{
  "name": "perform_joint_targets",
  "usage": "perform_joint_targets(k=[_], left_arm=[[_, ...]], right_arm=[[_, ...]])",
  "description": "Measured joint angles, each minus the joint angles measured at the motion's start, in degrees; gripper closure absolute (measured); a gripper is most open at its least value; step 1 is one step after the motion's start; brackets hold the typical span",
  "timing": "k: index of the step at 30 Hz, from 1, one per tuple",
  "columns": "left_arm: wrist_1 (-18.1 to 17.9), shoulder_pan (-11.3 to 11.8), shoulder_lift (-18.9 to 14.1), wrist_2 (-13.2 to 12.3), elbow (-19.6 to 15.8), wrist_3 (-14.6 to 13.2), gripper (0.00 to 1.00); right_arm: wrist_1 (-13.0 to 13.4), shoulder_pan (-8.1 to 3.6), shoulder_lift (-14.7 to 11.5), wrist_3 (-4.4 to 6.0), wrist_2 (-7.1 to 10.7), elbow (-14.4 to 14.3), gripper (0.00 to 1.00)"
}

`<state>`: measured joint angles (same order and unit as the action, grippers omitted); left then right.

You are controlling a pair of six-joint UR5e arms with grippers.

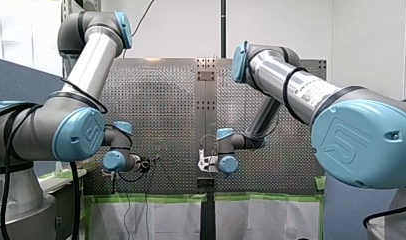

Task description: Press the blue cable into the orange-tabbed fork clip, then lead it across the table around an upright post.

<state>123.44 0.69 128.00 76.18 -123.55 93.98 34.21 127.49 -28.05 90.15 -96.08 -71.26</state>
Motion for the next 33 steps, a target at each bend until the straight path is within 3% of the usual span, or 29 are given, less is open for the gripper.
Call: perform_joint_targets(k=[7,33], left_arm=[[0.3,-0.42,-0.03,-0.41,0.01,-2.73,0.0],[1.57,-0.79,-0.18,0.37,0.0,-4.33,0.0]], right_arm=[[-0.02,-0.01,-0.02,0.03,0.0,0.0,1.0],[-0.04,-0.17,0.04,0.07,0.23,0.01,1.0]])
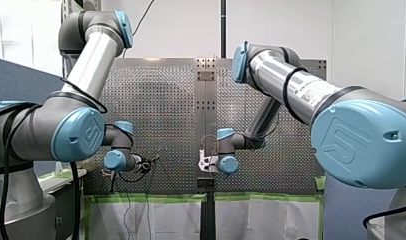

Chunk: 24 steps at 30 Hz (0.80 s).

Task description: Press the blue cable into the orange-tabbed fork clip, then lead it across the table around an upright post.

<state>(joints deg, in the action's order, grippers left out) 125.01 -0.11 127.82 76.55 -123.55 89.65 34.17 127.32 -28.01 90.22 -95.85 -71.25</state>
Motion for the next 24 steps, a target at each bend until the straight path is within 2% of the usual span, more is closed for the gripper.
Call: perform_joint_targets(k=[4,8,24], left_arm=[[0.92,-0.75,0.0,0.03,-0.01,-1.57,0.0],[1.1,-1.88,0.0,0.19,0.0,-2.0,0.0],[1.0,-6.33,-0.01,5.59,-1.25,-2.16,0.0]], right_arm=[[-0.04,-0.02,0.0,-0.06,0.03,-0.01,1.0],[-0.02,-0.03,0.0,-0.04,0.04,-0.02,1.0],[0.06,-0.08,0.44,0.06,0.82,-0.02,1.0]])
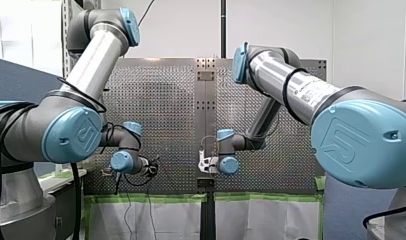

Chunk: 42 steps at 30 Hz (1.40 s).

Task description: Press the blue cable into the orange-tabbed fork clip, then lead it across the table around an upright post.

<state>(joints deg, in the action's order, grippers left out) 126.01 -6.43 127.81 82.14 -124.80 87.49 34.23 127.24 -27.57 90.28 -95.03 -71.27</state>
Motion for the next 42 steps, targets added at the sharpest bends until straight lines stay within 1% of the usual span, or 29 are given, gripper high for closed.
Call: perform_joint_targets(k=[4,8,12,18,26,29,34,37,42], left_arm=[[-0.62,-1.21,-0.01,1.46,-0.25,-0.43,0.0],[-1.4,-2.62,-0.06,2.14,0.22,-0.52,0.0],[-2.26,-4.32,-0.05,3.57,1.65,0.74,0.0],[-3.36,-7.13,-0.06,6.32,4.42,3.45,0.0],[-1.9,-11.28,0.04,10.47,8.56,7.53,0.0],[-1.49,-12.84,0.18,12.02,10.12,8.33,0.0],[-1.2,-15.42,0.28,14.75,12.13,8.65,0.0],[-0.68,-15.95,0.33,16.55,12.47,8.63,0.0],[0.54,-15.73,0.82,19.08,12.46,7.98,0.0]], right_arm=[[0.05,-0.15,0.57,0.01,0.14,0.01,1.0],[0.11,-0.26,0.86,0.05,0.26,0.01,1.0],[0.13,-0.47,0.93,0.08,0.34,0.04,1.0],[-0.01,-0.65,0.96,0.09,0.48,0.03,1.0],[-0.09,-1.03,0.97,0.09,0.53,0.03,1.0],[-0.07,-1.11,0.97,0.09,0.54,0.02,1.0],[-0.15,-1.15,0.97,0.09,0.6,0.03,1.0],[-0.17,-1.18,0.97,0.09,0.68,0.02,1.0],[-0.2,-1.25,0.97,0.09,0.71,0.03,1.0]])
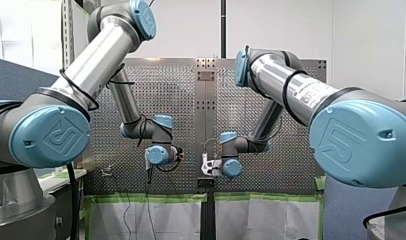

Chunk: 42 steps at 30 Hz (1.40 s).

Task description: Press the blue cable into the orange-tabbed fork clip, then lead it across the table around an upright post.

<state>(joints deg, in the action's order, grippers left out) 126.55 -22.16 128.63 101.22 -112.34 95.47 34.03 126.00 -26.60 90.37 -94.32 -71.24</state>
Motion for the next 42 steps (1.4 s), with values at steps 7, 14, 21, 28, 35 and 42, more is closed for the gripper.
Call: perform_joint_targets(k=[7,14,21,28,35,42], left_arm=[[-1.27,0.66,3.1,3.54,0.17,-0.89,0.0],[-1.67,0.97,5.7,6.78,2.4,-0.75,0.0],[-1.09,1.12,6.01,10.3,4.12,-1.54,0.0],[-0.88,1.59,6.03,13.98,4.99,-2.79,0.0],[-0.67,1.76,6.08,16.41,5.69,-3.96,0.0],[-0.28,1.57,6.06,14.8,6.16,-4.06,0.0]], right_arm=[[-0.08,-0.07,0.0,0.0,0.02,-0.01,1.0],[-0.09,-0.09,0.0,0.0,0.03,0.0,1.0],[-0.09,-0.09,0.0,-0.03,0.01,-0.01,1.0],[-0.09,-0.09,0.0,0.0,0.0,0.0,1.0],[-0.09,-0.09,0.0,-0.04,0.0,0.0,1.0],[-0.1,-0.09,0.0,-0.02,0.06,0.0,1.0]])
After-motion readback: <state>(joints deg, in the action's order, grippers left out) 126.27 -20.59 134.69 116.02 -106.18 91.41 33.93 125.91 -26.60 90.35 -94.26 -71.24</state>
